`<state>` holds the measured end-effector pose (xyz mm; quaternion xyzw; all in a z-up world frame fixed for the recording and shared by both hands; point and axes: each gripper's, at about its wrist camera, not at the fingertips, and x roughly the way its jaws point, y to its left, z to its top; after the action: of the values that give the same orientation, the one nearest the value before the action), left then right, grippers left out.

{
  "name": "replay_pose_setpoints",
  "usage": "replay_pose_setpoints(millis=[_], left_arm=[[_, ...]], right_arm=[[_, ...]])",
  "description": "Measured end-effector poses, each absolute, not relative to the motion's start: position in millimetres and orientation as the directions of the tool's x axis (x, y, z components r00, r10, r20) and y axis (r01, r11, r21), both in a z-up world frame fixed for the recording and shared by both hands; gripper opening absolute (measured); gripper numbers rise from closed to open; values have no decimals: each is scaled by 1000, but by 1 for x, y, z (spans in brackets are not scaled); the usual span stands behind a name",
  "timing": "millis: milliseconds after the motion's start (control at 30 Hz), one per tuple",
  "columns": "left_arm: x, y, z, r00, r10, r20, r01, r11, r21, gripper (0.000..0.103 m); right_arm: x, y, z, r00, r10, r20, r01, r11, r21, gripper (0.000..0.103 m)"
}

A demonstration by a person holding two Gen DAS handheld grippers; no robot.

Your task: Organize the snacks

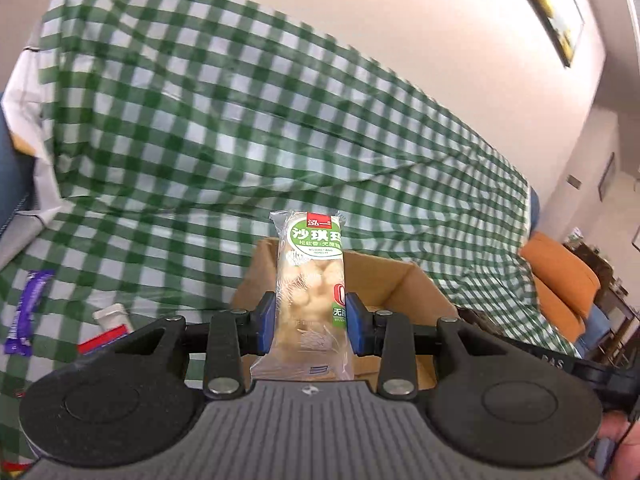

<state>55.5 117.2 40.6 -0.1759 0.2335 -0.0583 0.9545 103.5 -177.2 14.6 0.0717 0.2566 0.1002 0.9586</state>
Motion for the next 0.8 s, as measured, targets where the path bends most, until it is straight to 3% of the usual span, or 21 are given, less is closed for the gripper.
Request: replay_pose_setpoints(millis=[800], left_arm=[[64, 53, 27, 851, -320, -417, 220, 937, -271, 40]], right_arm=[[103, -173, 15, 855, 197, -480, -134, 978, 163, 41]])
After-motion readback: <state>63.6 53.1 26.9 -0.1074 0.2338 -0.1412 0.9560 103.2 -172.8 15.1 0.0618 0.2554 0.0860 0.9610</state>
